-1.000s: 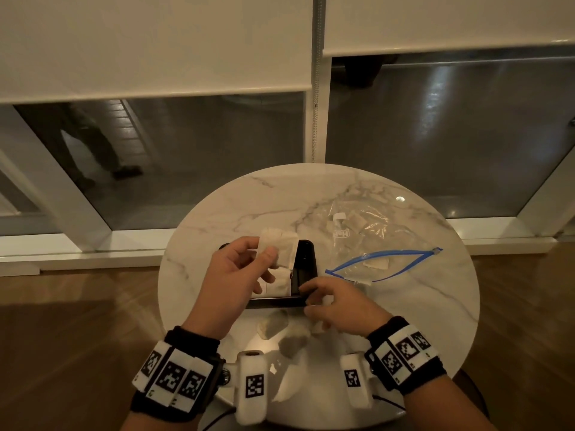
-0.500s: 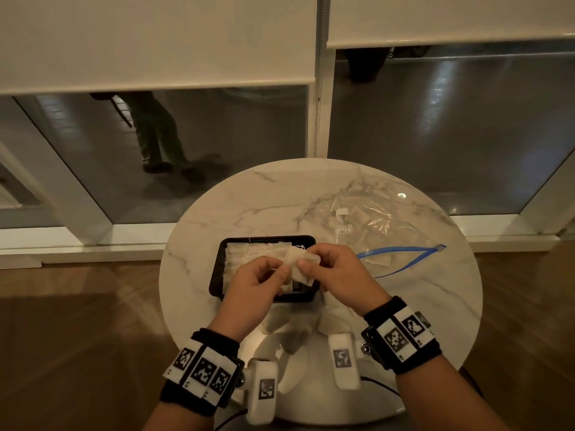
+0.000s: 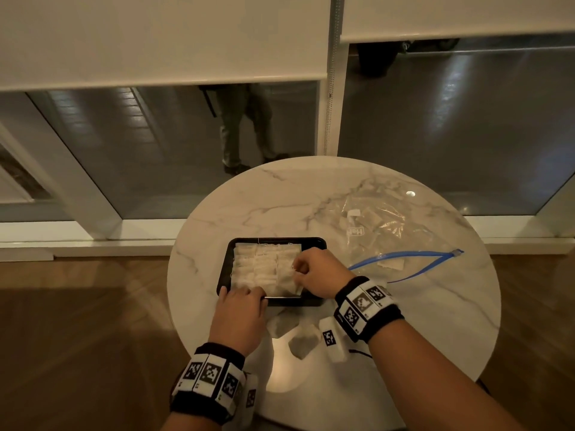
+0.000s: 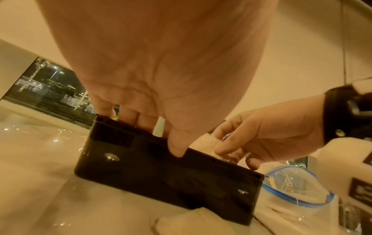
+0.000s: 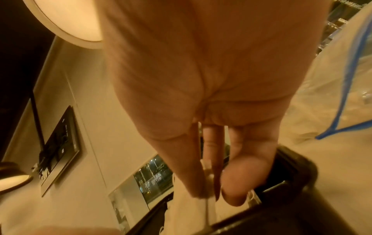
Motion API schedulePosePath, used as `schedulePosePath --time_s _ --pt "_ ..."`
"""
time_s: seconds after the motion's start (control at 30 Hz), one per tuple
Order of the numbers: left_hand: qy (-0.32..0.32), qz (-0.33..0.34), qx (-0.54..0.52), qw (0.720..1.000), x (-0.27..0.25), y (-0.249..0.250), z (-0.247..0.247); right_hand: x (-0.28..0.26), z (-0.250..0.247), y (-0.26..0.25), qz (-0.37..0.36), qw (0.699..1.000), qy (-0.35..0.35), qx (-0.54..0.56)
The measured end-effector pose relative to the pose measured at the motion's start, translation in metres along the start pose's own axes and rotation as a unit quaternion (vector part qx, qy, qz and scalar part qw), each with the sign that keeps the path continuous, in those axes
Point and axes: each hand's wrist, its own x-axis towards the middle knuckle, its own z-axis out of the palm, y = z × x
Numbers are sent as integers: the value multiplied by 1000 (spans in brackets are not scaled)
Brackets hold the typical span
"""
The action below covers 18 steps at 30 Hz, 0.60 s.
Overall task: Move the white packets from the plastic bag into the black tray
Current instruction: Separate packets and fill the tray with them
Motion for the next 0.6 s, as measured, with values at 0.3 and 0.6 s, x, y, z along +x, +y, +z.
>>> schedulePosePath --time_s 0.3,0.6 --pt "-6 -8 -8 1000 1 -3 4 19 13 -1 33 993 -66 -95" --pt "-10 -13 -9 1000 0 -2 4 26 16 -9 28 987 -79 -140"
